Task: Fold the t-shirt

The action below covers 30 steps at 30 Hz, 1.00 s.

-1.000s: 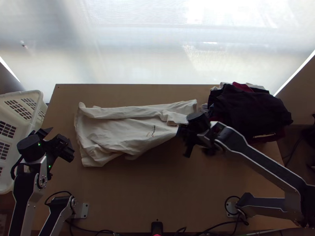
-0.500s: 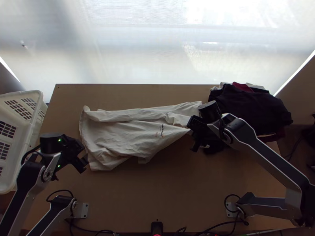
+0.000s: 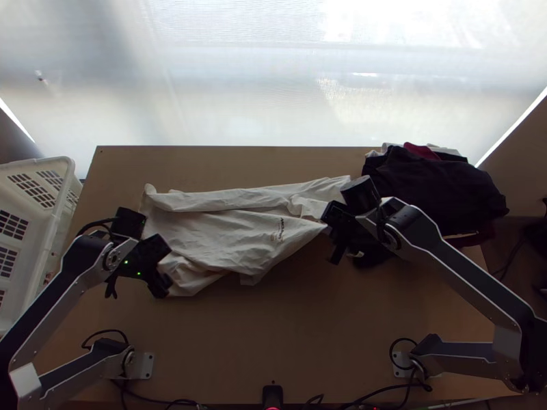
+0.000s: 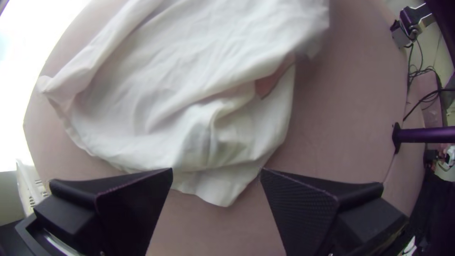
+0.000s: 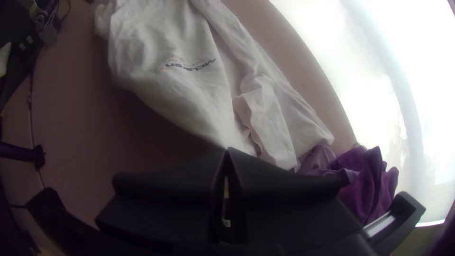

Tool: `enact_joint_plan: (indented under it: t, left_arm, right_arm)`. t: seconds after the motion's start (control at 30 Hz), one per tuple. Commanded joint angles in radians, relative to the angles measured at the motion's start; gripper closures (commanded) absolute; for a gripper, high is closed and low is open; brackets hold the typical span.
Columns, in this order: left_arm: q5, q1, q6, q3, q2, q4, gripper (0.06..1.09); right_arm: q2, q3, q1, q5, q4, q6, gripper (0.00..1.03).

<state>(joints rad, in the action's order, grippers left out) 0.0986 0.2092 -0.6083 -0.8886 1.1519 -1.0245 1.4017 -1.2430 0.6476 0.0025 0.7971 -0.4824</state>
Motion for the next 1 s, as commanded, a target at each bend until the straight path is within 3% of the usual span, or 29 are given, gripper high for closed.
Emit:
enact_joint_plan:
  t: [0.0, 0.47, 0.53, 0.6, 0.67, 0.8, 0.97]
  left_arm:
    - [0.036, 0.044, 0.025, 0.016, 0.066, -0.019, 0.2]
    - [-0.01, 0.024, -0.005, 0.082, 0.089, 0.188, 0.2]
    - [-0.016, 0.029, -0.015, 0.097, 0.088, 0.202, 0.28]
    - [-0.016, 0.025, -0.016, 0.108, 0.088, 0.205, 0.49]
    - [-0.013, 0.024, -0.015, 0.117, 0.088, 0.201, 0.6]
    - [-0.014, 0.024, -0.015, 0.163, 0.085, 0.205, 1.05]
    - [-0.013, -0.025, -0.015, 0.119, 0.054, 0.136, 1.05]
  right_arm:
    - [0.002, -0.003, -0.002, -0.001, -0.006, 0.008, 1.0]
    - [-0.009, -0.007, 0.009, 0.001, -0.004, 0.027, 1.0]
    - [-0.009, -0.015, 0.009, 0.001, -0.004, 0.028, 1.0]
    - [-0.007, -0.018, 0.009, 0.001, -0.004, 0.028, 1.0]
    - [-0.007, -0.018, 0.011, 0.001, -0.002, 0.03, 1.0]
    - [-0.003, -0.018, 0.009, 0.001, 0.001, 0.036, 1.0]
    - [0.02, -0.018, 0.003, 0.001, 0.004, 0.064, 1.0]
